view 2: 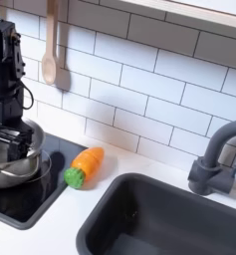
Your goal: Slide pot right
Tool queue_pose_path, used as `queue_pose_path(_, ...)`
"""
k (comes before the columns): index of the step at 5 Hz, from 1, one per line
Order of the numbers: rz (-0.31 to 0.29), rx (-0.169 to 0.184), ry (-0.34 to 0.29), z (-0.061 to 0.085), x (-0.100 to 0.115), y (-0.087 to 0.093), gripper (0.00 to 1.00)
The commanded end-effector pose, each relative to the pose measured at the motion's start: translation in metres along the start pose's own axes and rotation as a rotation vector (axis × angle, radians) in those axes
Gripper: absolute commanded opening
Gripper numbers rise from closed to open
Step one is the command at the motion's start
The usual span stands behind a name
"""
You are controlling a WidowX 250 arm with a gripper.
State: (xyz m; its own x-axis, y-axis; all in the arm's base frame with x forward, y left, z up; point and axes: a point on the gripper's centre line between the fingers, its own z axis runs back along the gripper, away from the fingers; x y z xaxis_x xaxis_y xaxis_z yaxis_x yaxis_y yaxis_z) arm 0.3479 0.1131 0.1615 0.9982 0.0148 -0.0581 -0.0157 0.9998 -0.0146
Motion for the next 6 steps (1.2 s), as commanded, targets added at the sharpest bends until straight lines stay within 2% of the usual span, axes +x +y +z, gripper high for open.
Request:
queue_pose_path(1,-0.036,-0.01,0.002,0.001,-0.007,-0.019,1.0)
queue_pose_path(2,-0.033,0.004,-0.006,0.003,-0.01,-0.02,1.0)
queue_pose_path(3,-0.027,0.024,-0.07,0.018,-0.016,-0.021,1.0)
queue_pose_path(5,-0.033,0.066,-0.199,0.066,-0.033,-0.035,1.0)
queue_pose_path(6,-0.036,0.067,-0.213,0.07,-0.034,-0.037,1.0)
